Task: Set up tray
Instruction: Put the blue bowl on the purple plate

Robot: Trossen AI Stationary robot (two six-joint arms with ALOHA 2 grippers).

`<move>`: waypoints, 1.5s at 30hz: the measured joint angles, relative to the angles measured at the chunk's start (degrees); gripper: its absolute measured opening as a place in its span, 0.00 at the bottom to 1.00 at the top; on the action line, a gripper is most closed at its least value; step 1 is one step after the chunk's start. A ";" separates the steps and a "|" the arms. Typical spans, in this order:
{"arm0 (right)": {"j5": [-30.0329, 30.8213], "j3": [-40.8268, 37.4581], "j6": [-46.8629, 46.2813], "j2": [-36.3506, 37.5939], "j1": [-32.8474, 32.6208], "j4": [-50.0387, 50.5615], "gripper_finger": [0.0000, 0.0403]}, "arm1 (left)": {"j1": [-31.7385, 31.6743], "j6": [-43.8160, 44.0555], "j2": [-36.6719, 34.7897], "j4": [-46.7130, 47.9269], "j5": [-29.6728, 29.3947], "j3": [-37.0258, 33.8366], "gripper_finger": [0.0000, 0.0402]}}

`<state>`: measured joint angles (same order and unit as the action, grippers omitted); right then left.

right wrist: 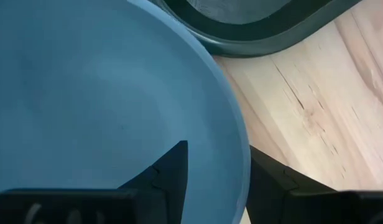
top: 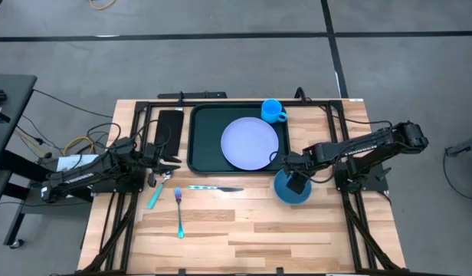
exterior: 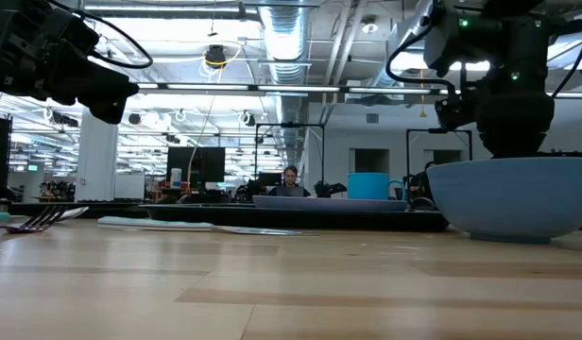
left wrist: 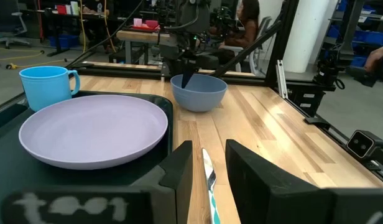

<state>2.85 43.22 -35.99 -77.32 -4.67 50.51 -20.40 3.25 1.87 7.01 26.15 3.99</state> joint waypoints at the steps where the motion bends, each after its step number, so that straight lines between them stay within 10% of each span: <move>1: 0.00 0.00 0.00 0.00 0.00 -0.14 0.30 | 0.00 0.00 0.00 0.00 0.00 0.00 0.21; 20: -1.13 0.08 -0.13 0.09 0.04 0.15 0.02 | 0.00 0.00 0.00 0.00 0.00 0.00 0.21; 45: -7.68 0.48 -0.94 9.84 7.63 0.40 0.00 | 0.01 0.00 0.01 0.00 -0.01 0.00 0.21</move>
<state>-4.83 43.70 -36.92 -67.48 2.97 50.91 -20.39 3.25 1.88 7.01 26.14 3.99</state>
